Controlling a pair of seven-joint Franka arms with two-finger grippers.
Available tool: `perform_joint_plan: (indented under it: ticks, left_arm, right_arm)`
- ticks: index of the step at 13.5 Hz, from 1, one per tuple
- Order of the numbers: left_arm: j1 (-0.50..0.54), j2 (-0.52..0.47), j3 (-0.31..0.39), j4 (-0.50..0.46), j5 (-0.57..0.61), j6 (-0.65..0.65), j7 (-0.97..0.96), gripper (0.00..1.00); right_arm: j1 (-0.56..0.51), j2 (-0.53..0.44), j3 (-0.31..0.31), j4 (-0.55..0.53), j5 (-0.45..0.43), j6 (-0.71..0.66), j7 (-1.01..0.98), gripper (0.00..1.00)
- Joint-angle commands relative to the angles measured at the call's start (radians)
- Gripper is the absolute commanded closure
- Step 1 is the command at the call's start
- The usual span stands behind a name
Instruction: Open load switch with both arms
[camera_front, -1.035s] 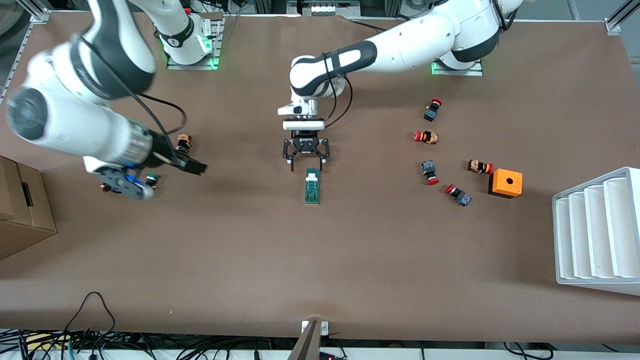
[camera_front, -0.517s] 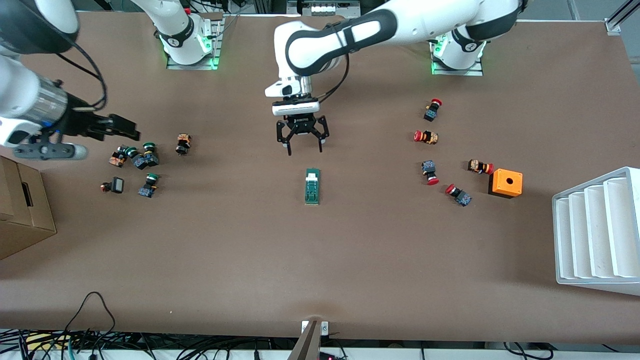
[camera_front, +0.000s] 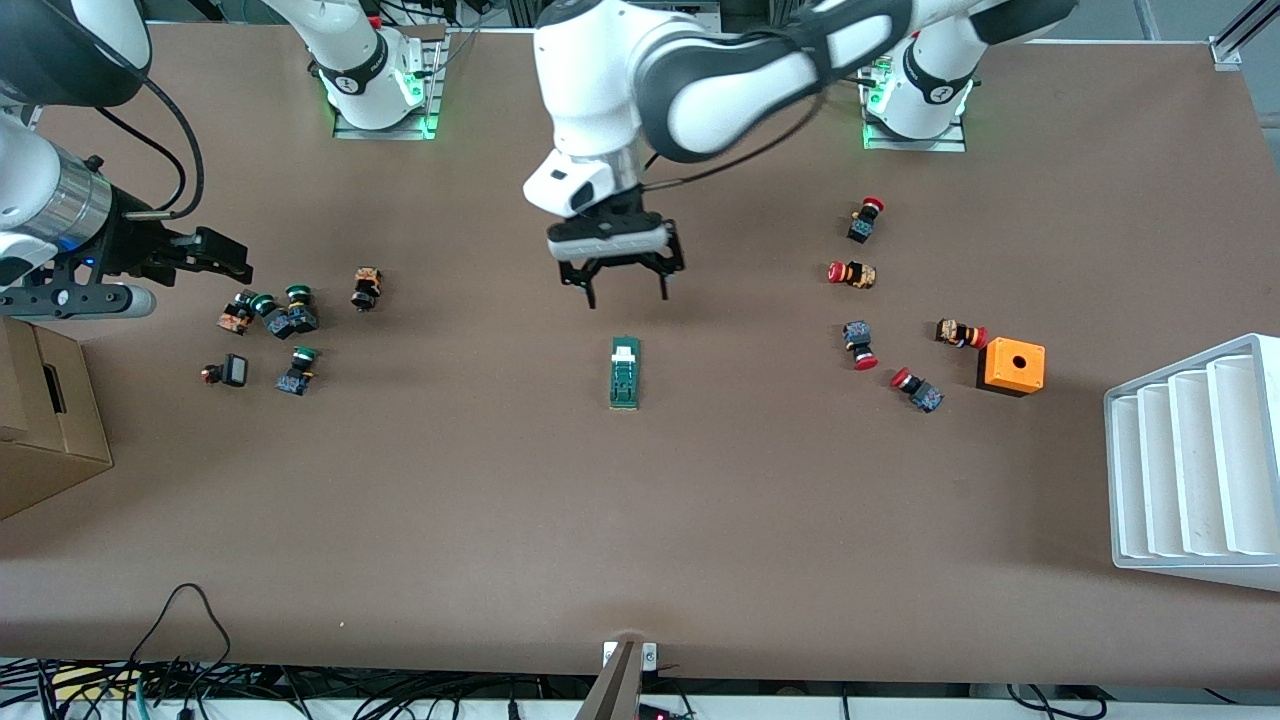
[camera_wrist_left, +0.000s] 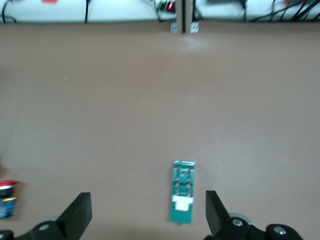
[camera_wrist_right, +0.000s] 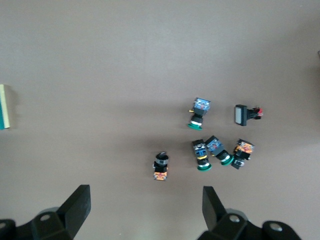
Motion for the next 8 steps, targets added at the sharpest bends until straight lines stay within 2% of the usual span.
perform_joint_plan:
  ticks: [1,3,6,8]
  left_arm:
    - [-0.026,-0.145,0.264,0.048,-0.364,0.011,0.285,0.0]
    - [-0.055,-0.221,0.448,0.037,-0.58,0.014,0.428,0.0]
    - [-0.058,-0.305,0.664,0.011,-0.829,-0.033,0.623,0.0]
    - [-0.031,-0.333,0.734,0.011,-0.887,-0.1,0.723,0.0]
  right_arm:
    - [0.017,0.032,0.004,0.042,-0.039,-0.006,-0.016,0.01]
    - [0.02,0.032,0.004,0.062,-0.04,-0.011,-0.006,0.01]
    - [0.016,0.029,0.0,0.089,-0.035,-0.029,-0.024,0.01]
    - [0.019,0.029,0.004,0.113,-0.036,-0.047,-0.024,0.01]
